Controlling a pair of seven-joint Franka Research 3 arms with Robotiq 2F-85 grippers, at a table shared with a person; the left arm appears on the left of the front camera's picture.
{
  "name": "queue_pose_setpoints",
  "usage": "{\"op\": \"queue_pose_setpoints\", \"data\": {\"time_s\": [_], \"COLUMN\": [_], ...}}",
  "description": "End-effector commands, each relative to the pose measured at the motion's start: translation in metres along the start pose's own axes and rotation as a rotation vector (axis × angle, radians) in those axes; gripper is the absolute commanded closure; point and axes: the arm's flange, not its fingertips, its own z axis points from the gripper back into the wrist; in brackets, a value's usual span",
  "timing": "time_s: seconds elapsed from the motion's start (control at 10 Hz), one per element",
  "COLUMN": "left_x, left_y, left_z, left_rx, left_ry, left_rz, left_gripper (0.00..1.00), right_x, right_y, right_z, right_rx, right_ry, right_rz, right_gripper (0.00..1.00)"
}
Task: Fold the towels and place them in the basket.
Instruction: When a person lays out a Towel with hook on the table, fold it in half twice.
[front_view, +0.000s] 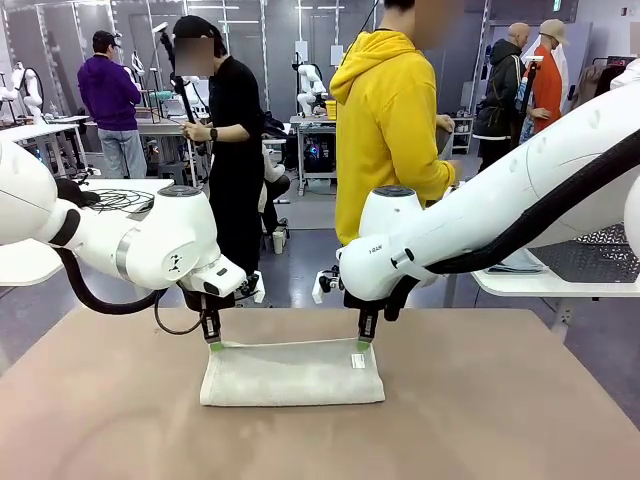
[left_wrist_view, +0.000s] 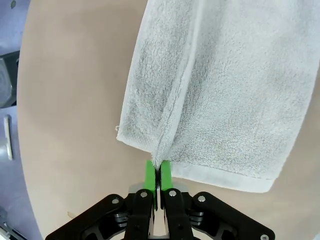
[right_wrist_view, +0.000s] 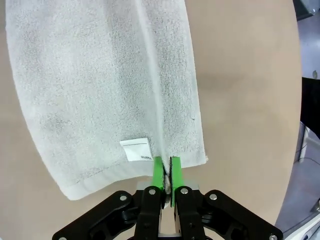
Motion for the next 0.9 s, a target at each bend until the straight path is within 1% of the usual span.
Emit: {"op": "queue_pose_setpoints", "data": {"time_s": [0.0, 0.1, 0.2, 0.3, 0.4, 0.5, 0.6, 0.7, 0.8], "left_x": [0.005, 0.006, 0.006, 0.005, 0.006, 0.005, 0.002, 0.001, 0.001], "left_y": [0.004, 0.002, 0.002, 0.001, 0.000, 0.000, -0.001, -0.003, -0.006], "left_z": [-0.004, -0.004, -0.004, -0.002, 0.002, 0.007, 0.012, 0.016, 0.018], "left_rx": [0.037, 0.038, 0.044, 0.062, 0.084, 0.096, 0.100, 0.105, 0.106], "left_ry": [-0.039, -0.046, -0.059, -0.061, -0.068, -0.066, -0.065, -0.069, -0.076], "left_rz": [-0.014, -0.018, -0.004, -0.004, 0.001, -0.003, -0.004, -0.013, -0.017], "left_gripper": [0.95, 0.92, 0.48, 0.42, 0.00, 0.00, 0.00, 0.28, 0.18], "right_x": [0.001, 0.000, -0.001, -0.002, -0.003, -0.004, -0.004, -0.005, -0.005], "right_y": [-0.003, -0.002, -0.002, 0.000, 0.000, 0.001, 0.002, 0.003, 0.004], "right_z": [-0.006, -0.006, -0.006, -0.004, -0.002, 0.002, 0.005, 0.008, 0.012], "right_rx": [-0.034, -0.039, -0.047, -0.056, -0.067, -0.084, -0.091, -0.097, -0.101], "right_ry": [-0.006, -0.006, -0.011, -0.006, -0.002, -0.002, 0.004, 0.000, 0.000], "right_rz": [-0.017, -0.009, -0.010, -0.001, 0.001, 0.004, 0.009, 0.010, 0.013], "right_gripper": [0.93, 0.93, 0.63, 0.58, 0.58, 0.23, 0.44, 0.00, 0.23]}}
